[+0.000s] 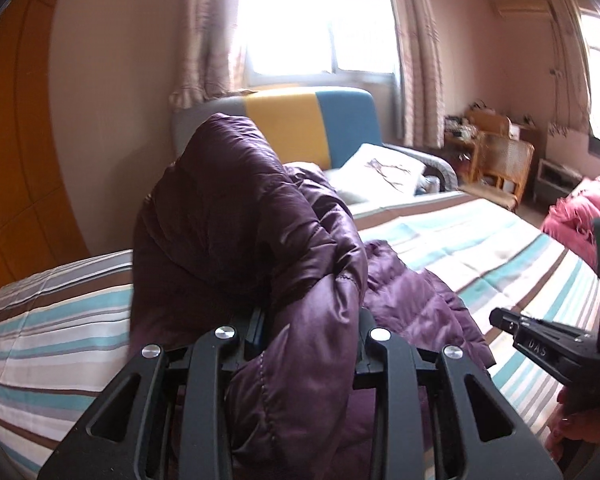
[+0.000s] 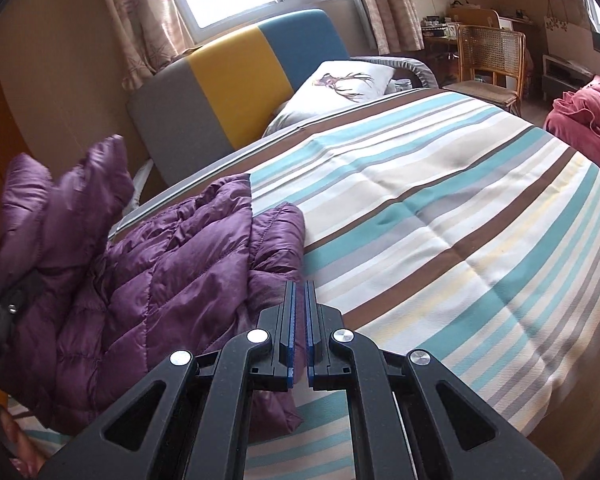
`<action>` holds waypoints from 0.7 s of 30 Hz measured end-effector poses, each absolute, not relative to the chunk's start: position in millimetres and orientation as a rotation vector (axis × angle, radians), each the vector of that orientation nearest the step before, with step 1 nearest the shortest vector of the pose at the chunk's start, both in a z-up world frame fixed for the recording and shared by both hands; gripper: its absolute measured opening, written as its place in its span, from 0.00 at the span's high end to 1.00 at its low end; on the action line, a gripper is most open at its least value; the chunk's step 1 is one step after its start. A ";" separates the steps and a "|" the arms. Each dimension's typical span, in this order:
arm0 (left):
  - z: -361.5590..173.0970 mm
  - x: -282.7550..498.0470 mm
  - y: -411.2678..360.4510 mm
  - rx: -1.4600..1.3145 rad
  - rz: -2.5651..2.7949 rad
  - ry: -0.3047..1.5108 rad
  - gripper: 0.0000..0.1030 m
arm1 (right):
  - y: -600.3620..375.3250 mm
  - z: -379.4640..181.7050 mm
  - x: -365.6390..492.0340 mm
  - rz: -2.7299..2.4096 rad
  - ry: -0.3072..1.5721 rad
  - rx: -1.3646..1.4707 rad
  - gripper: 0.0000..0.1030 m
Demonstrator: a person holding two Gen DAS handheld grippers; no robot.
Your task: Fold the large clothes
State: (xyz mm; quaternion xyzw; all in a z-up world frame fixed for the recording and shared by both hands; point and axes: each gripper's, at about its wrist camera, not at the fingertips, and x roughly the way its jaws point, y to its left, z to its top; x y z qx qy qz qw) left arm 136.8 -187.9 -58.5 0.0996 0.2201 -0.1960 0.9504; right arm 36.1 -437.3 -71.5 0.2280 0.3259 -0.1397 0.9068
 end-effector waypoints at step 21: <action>-66.7 120.6 -221.8 0.097 -0.781 0.552 0.21 | -470.9 -74.5 26.4 -0.318 0.670 0.557 0.97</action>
